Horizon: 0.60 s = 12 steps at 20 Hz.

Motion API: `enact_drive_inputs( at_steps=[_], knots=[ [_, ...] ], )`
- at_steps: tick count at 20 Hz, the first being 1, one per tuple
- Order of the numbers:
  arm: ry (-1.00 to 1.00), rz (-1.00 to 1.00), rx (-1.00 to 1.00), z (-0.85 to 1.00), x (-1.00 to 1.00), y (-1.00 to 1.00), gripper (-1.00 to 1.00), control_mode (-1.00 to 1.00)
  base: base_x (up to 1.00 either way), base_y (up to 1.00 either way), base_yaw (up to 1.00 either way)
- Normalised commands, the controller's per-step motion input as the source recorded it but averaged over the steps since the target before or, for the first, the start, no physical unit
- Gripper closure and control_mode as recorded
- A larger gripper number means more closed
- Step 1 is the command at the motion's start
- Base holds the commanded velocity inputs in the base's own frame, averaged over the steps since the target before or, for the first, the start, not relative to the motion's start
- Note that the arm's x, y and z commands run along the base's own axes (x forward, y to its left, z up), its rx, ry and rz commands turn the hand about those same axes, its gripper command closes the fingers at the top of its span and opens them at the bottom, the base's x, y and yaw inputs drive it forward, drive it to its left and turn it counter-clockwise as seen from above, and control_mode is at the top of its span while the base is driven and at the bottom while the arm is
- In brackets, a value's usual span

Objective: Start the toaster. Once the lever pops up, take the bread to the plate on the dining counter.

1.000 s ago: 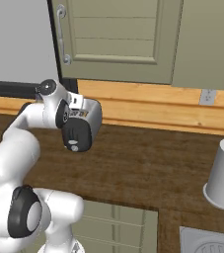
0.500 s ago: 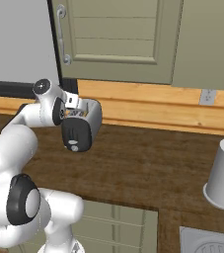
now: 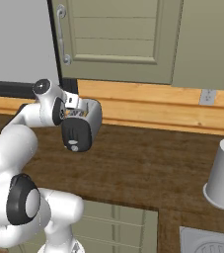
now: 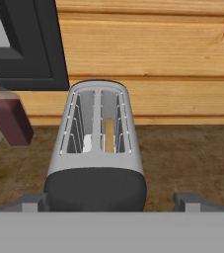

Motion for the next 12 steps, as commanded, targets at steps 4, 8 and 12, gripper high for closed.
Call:
enact_drive_inputs(
  at_steps=[4, 8, 12],
  knots=[
    [0.00, 0.00, 0.00, 0.00, 0.00, 0.00, -1.00, -1.00, 0.00, 0.00, 0.00],
    [0.00, 0.00, 0.00, 0.00, 0.00, 0.00, -1.00, -1.00, 0.00, 0.00, 0.00],
    [0.00, 0.00, 0.00, 0.00, 0.00, 0.00, -1.00, -1.00, 0.00, 0.00, 0.00]
  ],
)
